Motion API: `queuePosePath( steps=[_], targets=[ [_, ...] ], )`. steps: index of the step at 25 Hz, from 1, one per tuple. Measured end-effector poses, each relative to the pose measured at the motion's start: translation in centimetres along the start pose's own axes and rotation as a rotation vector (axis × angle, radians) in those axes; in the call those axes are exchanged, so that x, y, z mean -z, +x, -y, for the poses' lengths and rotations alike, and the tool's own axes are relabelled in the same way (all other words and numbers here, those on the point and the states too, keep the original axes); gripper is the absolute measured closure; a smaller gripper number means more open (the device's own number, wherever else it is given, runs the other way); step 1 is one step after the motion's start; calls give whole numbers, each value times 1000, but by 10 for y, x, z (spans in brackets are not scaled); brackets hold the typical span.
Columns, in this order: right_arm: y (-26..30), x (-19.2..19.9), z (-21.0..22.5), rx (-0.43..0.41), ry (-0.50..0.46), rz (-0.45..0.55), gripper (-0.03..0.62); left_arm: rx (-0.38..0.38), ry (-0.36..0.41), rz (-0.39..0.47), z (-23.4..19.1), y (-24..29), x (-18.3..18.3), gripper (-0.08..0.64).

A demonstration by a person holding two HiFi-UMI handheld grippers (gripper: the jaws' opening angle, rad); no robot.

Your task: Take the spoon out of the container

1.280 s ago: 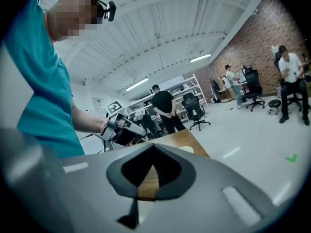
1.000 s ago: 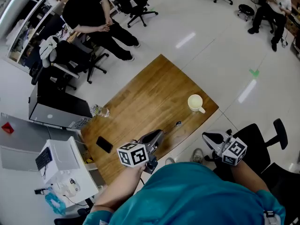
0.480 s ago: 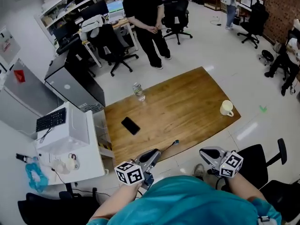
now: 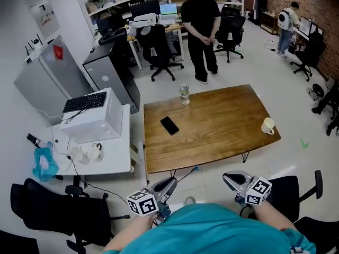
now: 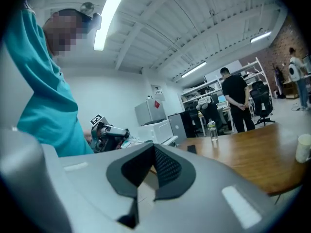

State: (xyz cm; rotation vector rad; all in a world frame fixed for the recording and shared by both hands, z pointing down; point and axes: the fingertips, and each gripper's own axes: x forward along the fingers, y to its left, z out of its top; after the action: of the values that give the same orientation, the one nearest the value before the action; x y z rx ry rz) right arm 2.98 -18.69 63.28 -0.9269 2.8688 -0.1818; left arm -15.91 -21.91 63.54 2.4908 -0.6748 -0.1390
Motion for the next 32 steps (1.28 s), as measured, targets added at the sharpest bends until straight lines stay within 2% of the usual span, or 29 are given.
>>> queuePosePath(
  steps=[4, 8, 12, 16, 18, 20, 23, 26, 32],
  targets=[
    [-27, 5, -40, -62, -19, -7, 591, -61, -36, 27, 39, -25, 23, 512],
    [-51, 10, -73, -71, 5, -2, 591, -59, -17, 20, 79, -44, 42, 512],
    [-47, 16, -123, -84, 11, -9, 591, -69, 15, 46, 99, -93, 41, 512],
    [-11, 14, -176, -84, -4, -19, 591, -45, 41, 65, 92, -159, 30, 512],
    [13, 18, -196, -71, 0, -26, 591, -45, 18, 83, 79, -194, 26, 512],
    [40, 21, -214, -59, 41, -12, 591, -51, -10, 104, 67, -229, 19, 512],
    [85, 22, -241, -70, 91, 23, 591, -66, 0, 127, 45, -275, -2, 512],
    [117, 26, -266, -99, 72, 10, 592, -66, -9, 141, 36, -298, -12, 512],
    [118, 29, -278, -130, 22, -38, 592, -70, 41, 165, 56, -306, -6, 512]
  ],
)
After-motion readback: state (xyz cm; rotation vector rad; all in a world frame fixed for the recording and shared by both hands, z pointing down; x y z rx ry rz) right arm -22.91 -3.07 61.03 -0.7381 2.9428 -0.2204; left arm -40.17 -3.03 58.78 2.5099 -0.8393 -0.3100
